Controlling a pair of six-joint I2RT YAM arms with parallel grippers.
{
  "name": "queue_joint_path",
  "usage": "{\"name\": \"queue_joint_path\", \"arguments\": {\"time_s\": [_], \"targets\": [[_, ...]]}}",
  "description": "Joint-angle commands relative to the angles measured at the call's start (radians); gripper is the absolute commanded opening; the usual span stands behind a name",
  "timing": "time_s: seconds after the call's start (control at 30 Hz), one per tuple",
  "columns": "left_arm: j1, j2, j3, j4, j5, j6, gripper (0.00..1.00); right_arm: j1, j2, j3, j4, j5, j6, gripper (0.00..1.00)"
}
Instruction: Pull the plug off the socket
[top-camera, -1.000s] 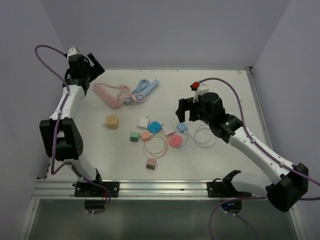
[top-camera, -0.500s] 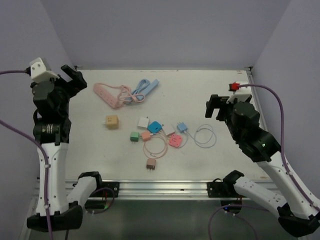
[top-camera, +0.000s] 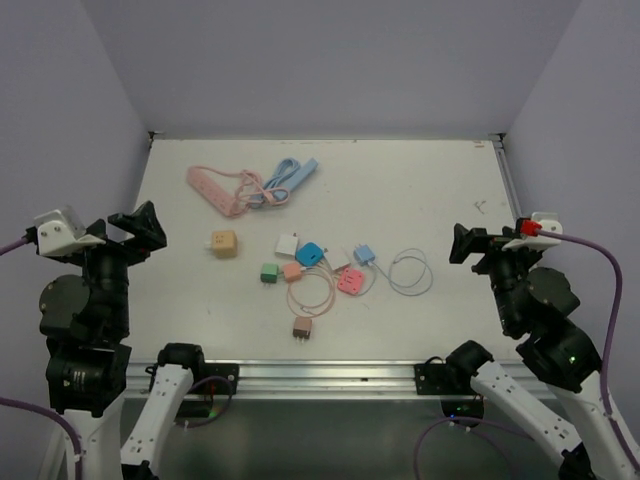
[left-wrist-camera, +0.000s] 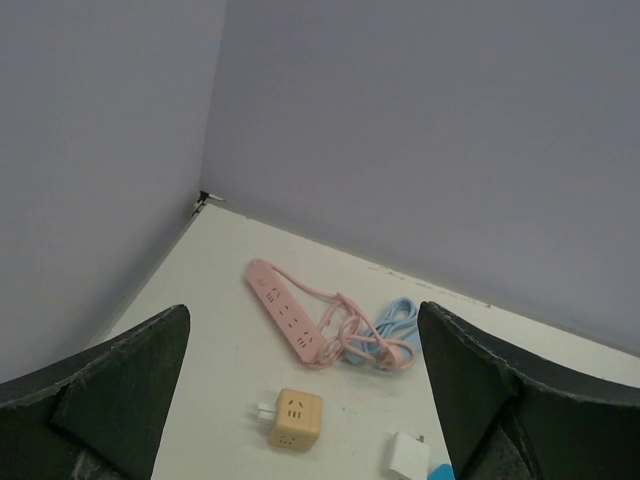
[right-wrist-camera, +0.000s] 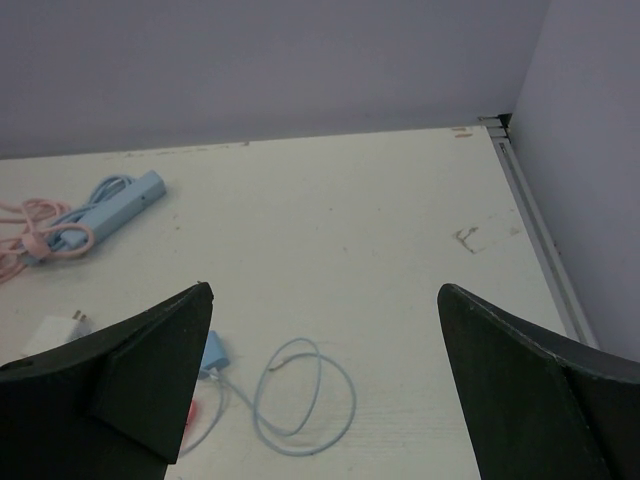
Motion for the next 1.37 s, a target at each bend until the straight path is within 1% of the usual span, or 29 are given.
{"name": "queue_joint_path", "arguments": {"time_s": [0.0,0.1,0.17,0.23,0.27,0.4,0.63,0.93,1.33], "targets": [[-0.025,-0.075,-0.038,-0.030,-0.148,0.033,1.00,0.000,-0.053,-0.082,0.043,0.028,-0.025,0.99],[-0.032,-0.131,-0.114,0.000,-0.251,0.010,1.00,0.000,-0.117,-0.178,0.123,0.033,-0.013,0.99],[-0.032,-0.182,-0.197,0.033,-0.315,-0.015,1.00,0.000,-0.145,-0.203,0.148,0.022,-0.011,0.99],[-0.033,-0.211,-0.251,0.074,-0.344,-0.039,1.00,0.000,-0.151,-0.212,0.149,0.013,-0.014,0.99],[-0.033,-0.240,-0.303,0.089,-0.358,-0.044,1.00,0.000,-0.147,-0.211,0.146,0.008,-0.016,0.99],[-0.038,-0.288,-0.405,0.169,-0.372,-0.058,1.00,0.000,-0.134,-0.212,0.142,0.016,-0.011,0.99],[-0.042,-0.309,-0.532,0.235,-0.363,-0.078,1.00,0.000,-0.105,-0.218,0.154,-0.001,-0.020,0.99],[-0.045,-0.283,-0.547,0.261,-0.358,-0.056,1.00,0.000,-0.059,-0.220,0.163,-0.006,-0.036,0.99],[-0.045,-0.256,-0.552,0.274,-0.346,-0.051,1.00,-0.001,-0.042,-0.223,0.181,-0.044,-0.056,0.99]]}}
